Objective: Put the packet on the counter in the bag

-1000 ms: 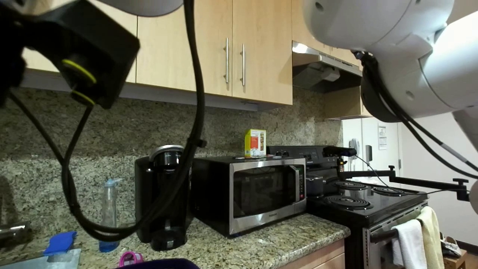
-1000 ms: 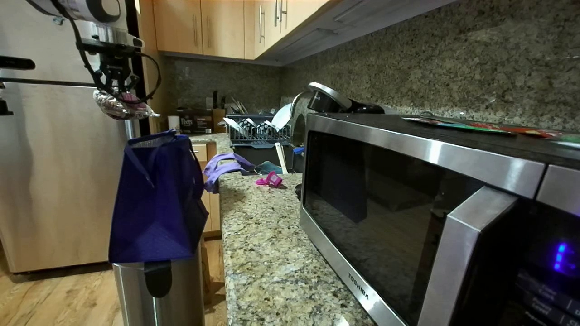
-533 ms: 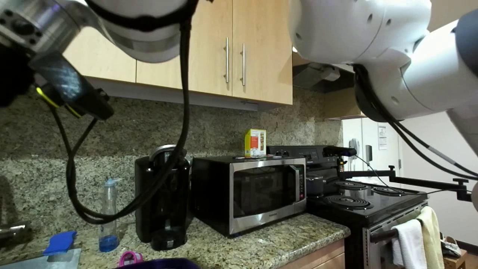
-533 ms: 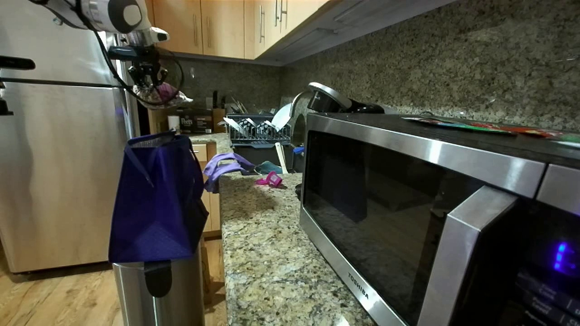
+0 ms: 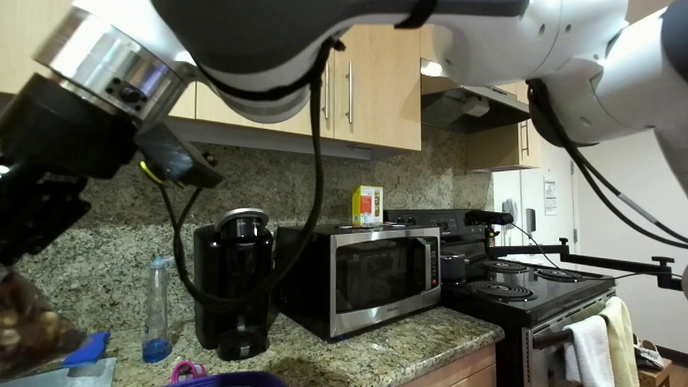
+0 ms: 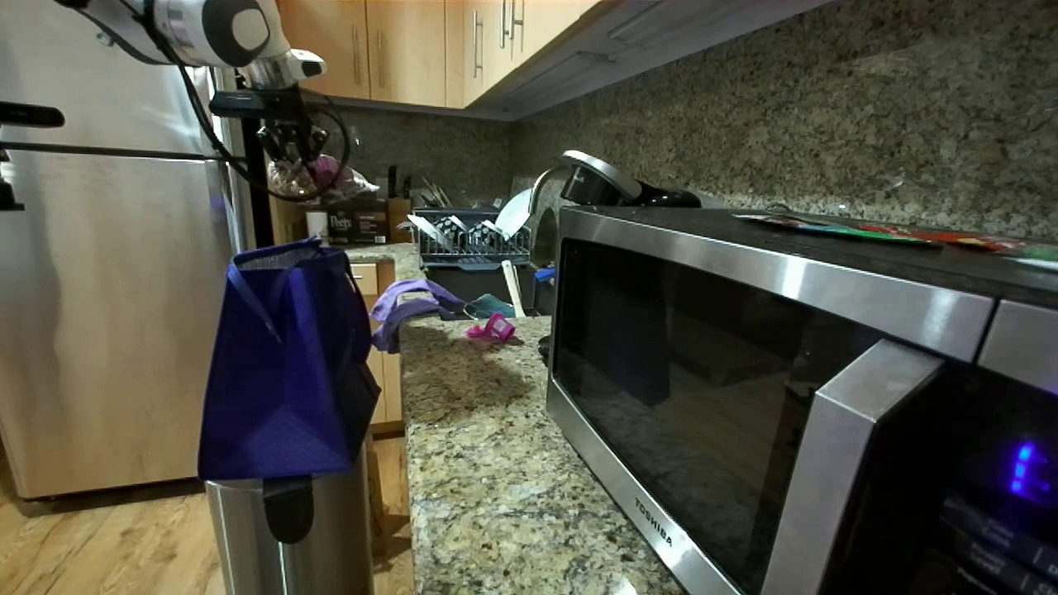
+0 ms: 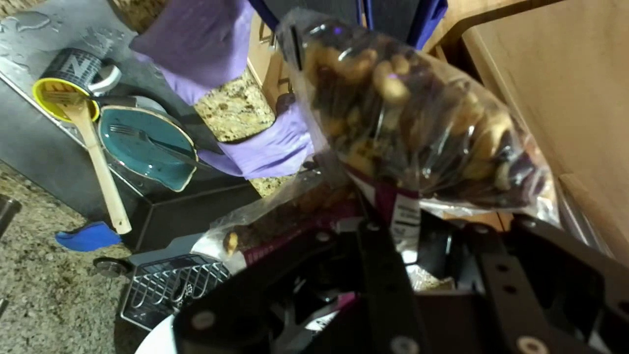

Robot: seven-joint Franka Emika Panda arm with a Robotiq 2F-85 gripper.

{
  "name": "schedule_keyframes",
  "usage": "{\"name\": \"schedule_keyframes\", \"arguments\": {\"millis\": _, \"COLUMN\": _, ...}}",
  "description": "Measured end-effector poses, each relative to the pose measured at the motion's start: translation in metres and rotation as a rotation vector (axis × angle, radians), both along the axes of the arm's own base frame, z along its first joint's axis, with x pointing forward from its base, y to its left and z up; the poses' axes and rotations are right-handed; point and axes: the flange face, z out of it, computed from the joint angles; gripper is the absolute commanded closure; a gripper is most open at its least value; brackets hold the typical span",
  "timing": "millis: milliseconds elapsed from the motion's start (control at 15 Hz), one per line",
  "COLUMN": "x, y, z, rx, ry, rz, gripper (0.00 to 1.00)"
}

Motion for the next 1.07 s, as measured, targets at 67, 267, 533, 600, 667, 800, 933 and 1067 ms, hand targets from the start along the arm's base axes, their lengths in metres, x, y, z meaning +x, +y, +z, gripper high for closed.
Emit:
{"name": "schedule_keyframes", "arguments": {"millis": 67, "x": -0.008, "y": -0.004, "z": 0.000, "rx": -0.010, "ry": 0.006, "rz": -0.006, "gripper": 0.93}}
{"name": "schedule_keyframes", "arguments": {"millis": 267, "x": -0.029, "y": -0.020, "z": 0.004, "rx": -0.014, "ry": -0.049, "rz": -0.032, "gripper": 0.93}}
{"name": "schedule_keyframes", "arguments": {"millis": 533, "x": -0.041, "y": -0.048, "z": -0.017, "rx": 0.018, "ry": -0.146, "rz": -0.062, "gripper": 0.93}}
{"name": "schedule_keyframes", "arguments": {"millis": 600, "x": -0.041, "y": -0.056, "z": -0.030, "rx": 0.024, "ry": -0.153, "rz": -0.069, "gripper": 0.93}}
{"name": "schedule_keyframes", "arguments": {"millis": 667, "x": -0.042, "y": -0.064, "z": -0.045, "rx": 0.029, "ry": -0.156, "rz": -0.076, "gripper": 0.93}}
{"name": "schedule_keyframes", "arguments": {"millis": 800, "x": -0.043, "y": -0.080, "z": -0.075, "rx": 0.036, "ry": -0.156, "rz": -0.089, "gripper": 0.93}}
{"name": "schedule_keyframes", "arguments": {"millis": 933, "x": -0.048, "y": -0.091, "z": -0.101, "rx": 0.045, "ry": -0.159, "rz": -0.096, "gripper": 0.93}}
{"name": "schedule_keyframes", "arguments": {"millis": 1067, "x": -0.053, "y": -0.096, "z": -0.117, "rx": 0.056, "ry": -0.166, "rz": -0.095, "gripper": 0.93}}
